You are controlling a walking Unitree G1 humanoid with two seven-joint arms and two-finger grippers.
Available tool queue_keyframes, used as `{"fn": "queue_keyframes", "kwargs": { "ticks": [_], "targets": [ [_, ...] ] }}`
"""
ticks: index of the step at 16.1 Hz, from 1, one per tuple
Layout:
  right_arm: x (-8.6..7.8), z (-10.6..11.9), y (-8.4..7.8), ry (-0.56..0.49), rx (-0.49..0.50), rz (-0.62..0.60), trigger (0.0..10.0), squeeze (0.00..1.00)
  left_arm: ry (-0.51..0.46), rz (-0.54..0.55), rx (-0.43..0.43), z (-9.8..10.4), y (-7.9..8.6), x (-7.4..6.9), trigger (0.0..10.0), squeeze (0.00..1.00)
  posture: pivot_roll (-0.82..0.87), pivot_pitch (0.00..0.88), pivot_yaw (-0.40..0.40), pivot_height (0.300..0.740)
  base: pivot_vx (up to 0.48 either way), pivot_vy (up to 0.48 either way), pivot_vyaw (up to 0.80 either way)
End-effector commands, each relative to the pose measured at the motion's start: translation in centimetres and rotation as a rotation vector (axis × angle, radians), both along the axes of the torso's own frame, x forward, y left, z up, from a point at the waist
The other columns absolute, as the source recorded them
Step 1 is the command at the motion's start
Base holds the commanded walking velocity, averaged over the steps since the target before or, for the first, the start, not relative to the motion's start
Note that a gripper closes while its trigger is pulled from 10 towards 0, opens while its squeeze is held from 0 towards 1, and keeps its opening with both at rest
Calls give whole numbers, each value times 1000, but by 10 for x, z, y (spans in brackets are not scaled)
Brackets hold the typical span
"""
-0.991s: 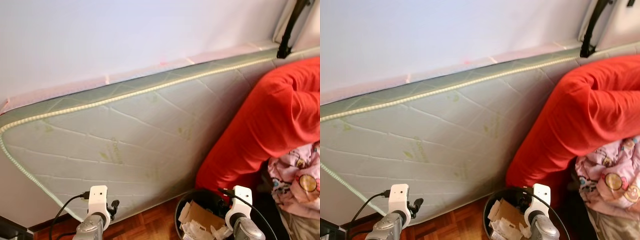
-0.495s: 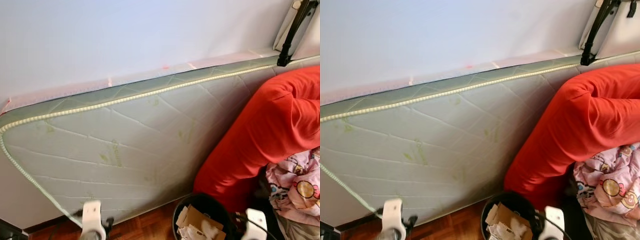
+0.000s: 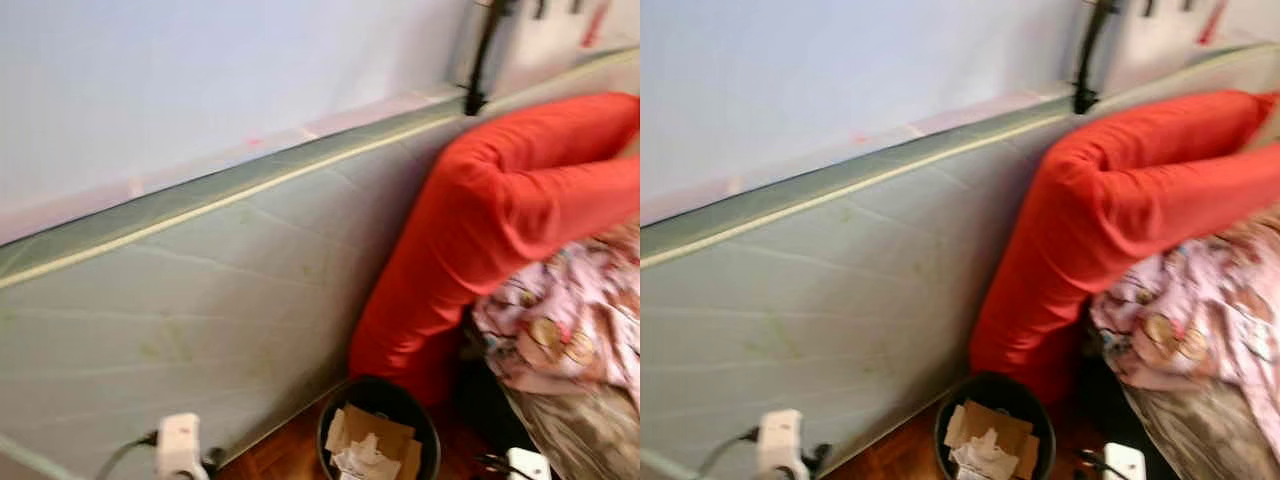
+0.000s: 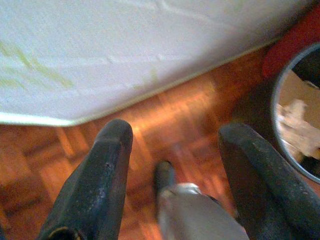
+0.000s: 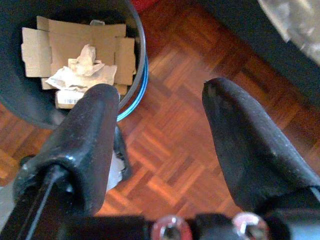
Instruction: Clean up the room
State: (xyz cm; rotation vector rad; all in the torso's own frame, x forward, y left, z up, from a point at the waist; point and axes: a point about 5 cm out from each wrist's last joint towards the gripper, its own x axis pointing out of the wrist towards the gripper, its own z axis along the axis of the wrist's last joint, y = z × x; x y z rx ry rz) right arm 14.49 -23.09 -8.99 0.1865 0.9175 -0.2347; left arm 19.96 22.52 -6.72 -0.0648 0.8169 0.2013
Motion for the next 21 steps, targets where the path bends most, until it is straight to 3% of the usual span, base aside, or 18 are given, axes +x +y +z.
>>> {"fn": "queue_keyframes", "kwargs": {
  "ticks": [1, 5, 8, 10, 13, 21],
  "targets": [
    [0, -1, 3, 9, 3, 9, 10000, 0, 26, -11, 8, -3, 3, -5, 10000, 0, 53, 0, -16, 740, 0, 0, -731],
    [-2, -3, 7, 37, -4, 109, 10000, 0, 46, 59, 4, -8, 14, -24, 10000, 0, 90, 0, -63, 740, 0, 0, -731],
    [-4, -2, 0, 36, 0, 22, 10000, 0, 86, 60, 9, -13, 17, -36, 10000, 0, 90, 0, -50, 740, 0, 0, -731],
    [0, 1, -6, 20, -6, 1, 10000, 0, 61, 48, -2, -13, 3, -27, 10000, 0, 93, 0, -49, 740, 0, 0, -728],
    [-4, 1, -12, 15, -10, -40, 10000, 0, 58, 15, -6, -11, 1, -23, 10000, 0, 64, 0, -24, 740, 0, 0, -731],
    [-4, -1, 0, 5, 12, 7, 10000, 0, 76, -7, 43, -7, 26, -27, 10000, 0, 12, 0, -18, 740, 0, -71, -730]
  ]
}}
